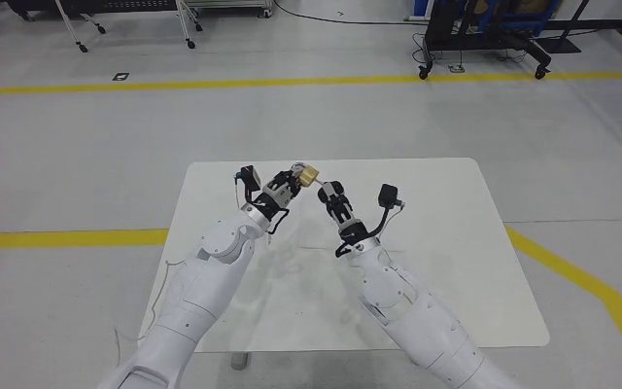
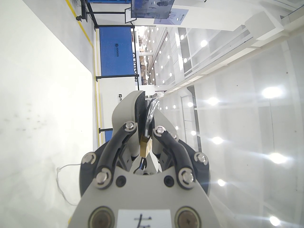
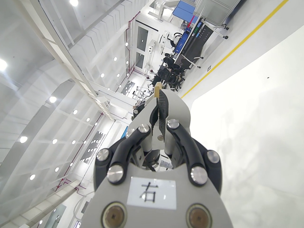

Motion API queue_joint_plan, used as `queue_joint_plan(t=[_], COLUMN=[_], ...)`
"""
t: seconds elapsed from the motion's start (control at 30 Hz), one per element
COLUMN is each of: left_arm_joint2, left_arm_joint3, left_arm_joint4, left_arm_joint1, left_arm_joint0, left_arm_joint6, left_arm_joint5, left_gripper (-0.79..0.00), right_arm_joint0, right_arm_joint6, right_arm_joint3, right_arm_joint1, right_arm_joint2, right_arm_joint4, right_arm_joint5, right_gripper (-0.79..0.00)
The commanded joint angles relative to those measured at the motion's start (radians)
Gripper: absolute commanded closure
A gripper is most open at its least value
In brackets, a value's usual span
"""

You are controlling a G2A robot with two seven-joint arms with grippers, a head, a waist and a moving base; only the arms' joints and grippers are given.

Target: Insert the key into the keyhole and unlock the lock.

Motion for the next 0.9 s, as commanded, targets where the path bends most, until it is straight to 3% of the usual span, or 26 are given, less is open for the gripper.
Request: queue_joint_plan(t=[0.0,0.87], left_arm_joint2=[0.0,-0.002], left_arm_joint3=[0.003,0.004], left_arm_joint4=[0.007,0.07], left_arm_joint1=[-0.001,-0.015], left_arm_joint0=[-0.002,-0.001], left_arm_joint6=[-0.002,0.008], left_arm_joint5=[0.001,0.011], left_gripper=[0.0,0.0], right_arm_joint0=[0.001,-0.017], right_arm_joint6=[0.005,0.026], right_arm_joint3=[0.004,0.012], right_arm_joint1=[-0.003,-0.043], right_arm_joint2=[0.002,0.041], right_arm_joint4=[-0.002,-0.041], right_arm_joint5=[0.005,0.025], right_gripper=[0.0,0.0])
